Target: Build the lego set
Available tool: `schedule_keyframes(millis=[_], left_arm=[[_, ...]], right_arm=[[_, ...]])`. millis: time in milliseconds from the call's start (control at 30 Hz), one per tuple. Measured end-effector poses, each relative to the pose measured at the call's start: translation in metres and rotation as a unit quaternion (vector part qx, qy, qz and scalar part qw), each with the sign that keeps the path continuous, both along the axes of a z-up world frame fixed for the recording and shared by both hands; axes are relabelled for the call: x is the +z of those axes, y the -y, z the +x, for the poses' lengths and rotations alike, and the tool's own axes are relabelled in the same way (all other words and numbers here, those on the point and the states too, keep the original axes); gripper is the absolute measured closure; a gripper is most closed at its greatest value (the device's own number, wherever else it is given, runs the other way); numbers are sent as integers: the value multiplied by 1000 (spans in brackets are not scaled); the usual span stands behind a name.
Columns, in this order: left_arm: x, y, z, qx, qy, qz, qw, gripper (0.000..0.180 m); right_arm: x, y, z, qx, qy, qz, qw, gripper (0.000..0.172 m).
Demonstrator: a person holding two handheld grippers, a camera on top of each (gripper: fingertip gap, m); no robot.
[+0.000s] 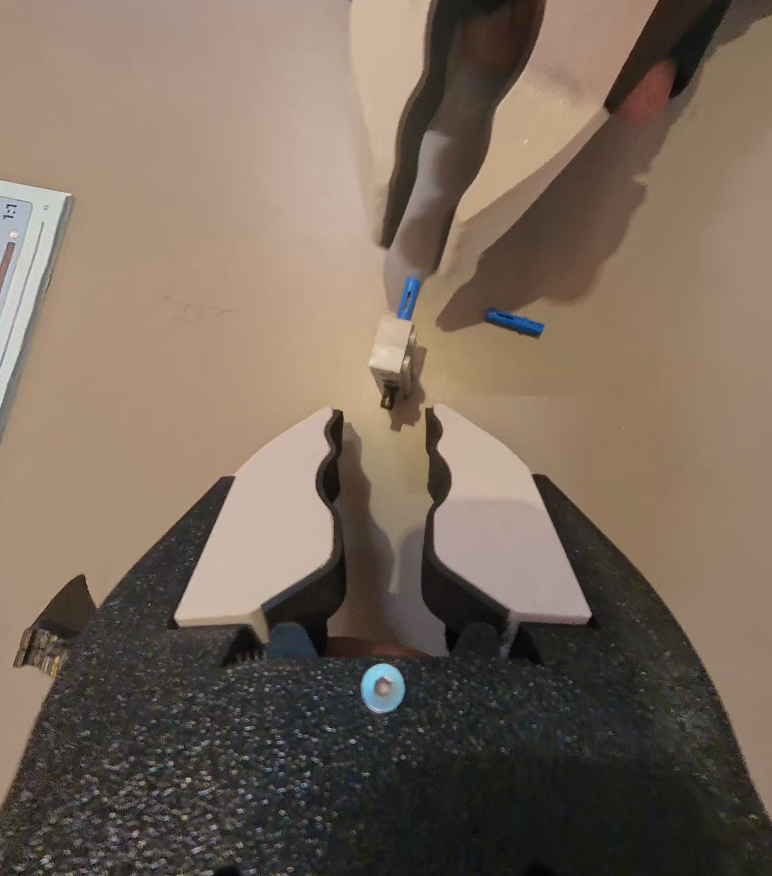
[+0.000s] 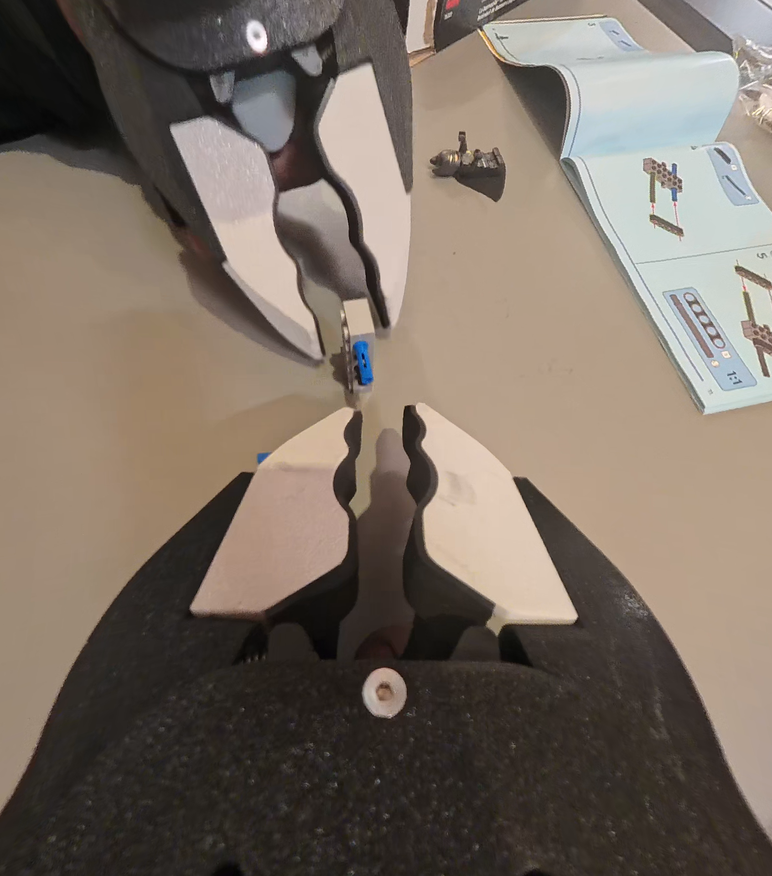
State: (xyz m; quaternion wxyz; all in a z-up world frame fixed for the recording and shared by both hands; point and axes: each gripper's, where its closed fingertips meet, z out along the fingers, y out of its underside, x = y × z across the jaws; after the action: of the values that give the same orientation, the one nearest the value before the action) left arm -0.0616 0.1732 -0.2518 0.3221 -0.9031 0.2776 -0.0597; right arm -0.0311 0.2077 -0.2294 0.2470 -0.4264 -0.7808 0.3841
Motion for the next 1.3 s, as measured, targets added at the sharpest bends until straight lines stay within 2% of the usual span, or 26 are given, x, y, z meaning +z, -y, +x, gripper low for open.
schedule_keyframes(millis=[200,367,500,600,700,833,967,1300], left_arm=[[15,10,-15,25,21,47,998,145],[35,13,-18,29,33,131,990,145],[54,13,-20,57,48,199,977,145],[68,14,-31,103,56,249,961,144],[81,18,-39,135,92,281,946,146],[74,22,-43,159,139,251,945,147],[62,22,-37,154,122,229,953,147],[38,30,-15,163,96,163,968,148]], right_arm=[[-9,2,26,20,29,7,999,155],[-20,14,32,36,44,45,997,155],[-24,23,31,24,63,46,997,153],[-27,20,30,-6,65,57,996,151],[-23,17,30,-38,59,42,997,154],[-21,14,33,-69,60,22,996,156],[-20,16,38,-89,59,23,994,150],[-29,29,44,-62,82,39,994,140]])
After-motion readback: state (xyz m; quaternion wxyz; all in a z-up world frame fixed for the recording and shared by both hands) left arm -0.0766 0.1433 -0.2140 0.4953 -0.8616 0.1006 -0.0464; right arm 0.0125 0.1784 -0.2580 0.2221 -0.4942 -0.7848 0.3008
